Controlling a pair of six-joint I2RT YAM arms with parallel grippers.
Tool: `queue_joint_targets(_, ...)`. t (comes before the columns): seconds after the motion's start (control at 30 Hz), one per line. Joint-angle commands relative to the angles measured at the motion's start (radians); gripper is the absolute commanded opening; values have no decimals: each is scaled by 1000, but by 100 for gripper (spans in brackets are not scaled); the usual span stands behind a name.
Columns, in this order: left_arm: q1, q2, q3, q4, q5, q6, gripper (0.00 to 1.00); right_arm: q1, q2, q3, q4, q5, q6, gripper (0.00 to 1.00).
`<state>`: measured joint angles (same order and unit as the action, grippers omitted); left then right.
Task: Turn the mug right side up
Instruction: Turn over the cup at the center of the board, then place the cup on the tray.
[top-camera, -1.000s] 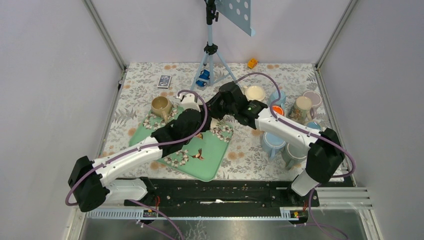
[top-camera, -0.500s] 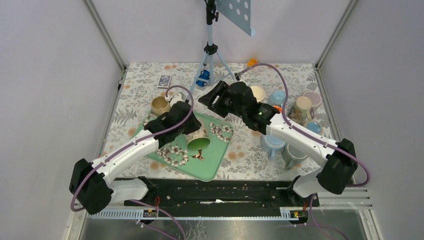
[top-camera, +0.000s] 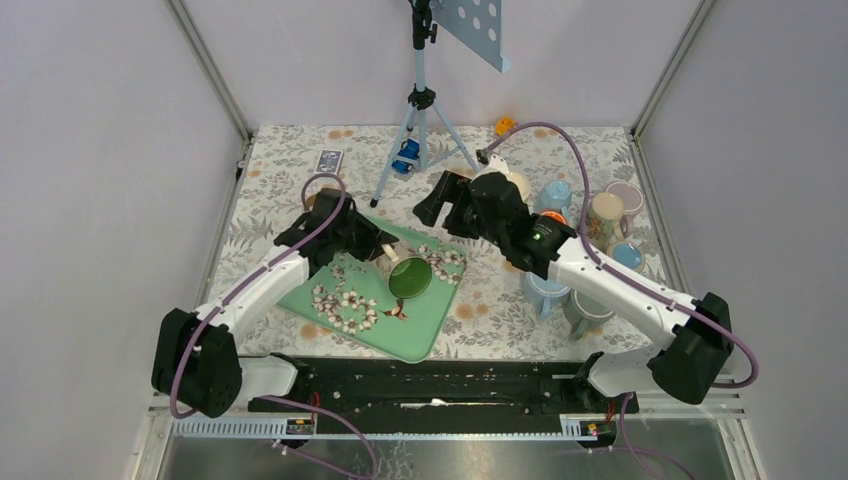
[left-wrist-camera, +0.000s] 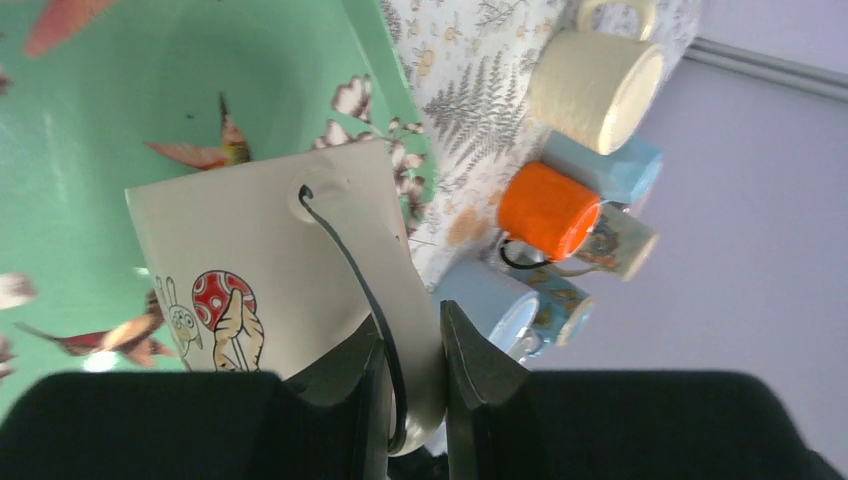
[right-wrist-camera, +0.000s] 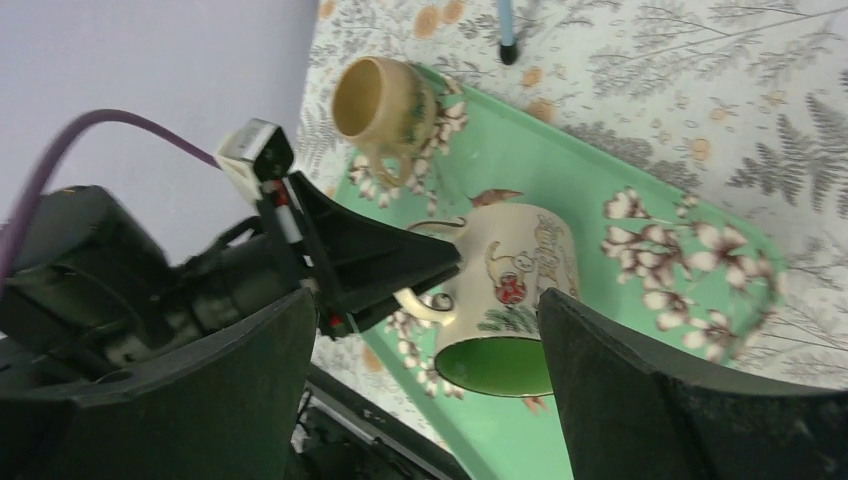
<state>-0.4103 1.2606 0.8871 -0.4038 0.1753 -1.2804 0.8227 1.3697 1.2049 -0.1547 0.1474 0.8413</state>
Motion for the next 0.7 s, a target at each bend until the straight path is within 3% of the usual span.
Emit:
queue_joint_targets(0.0, 5, 17, -41, 217, 181, -236, 0, -43, -43, -52, -44, -12, -82, 88)
queue_joint_targets(0.33, 21, 45, -150, 304, 175, -375, 0, -111, -37, -130, -88, -100, -128, 91)
queue_joint_targets(0.67, 43, 57, -231, 320, 108, -386, 0, -121, -9, -158, -60, -145, -151, 94)
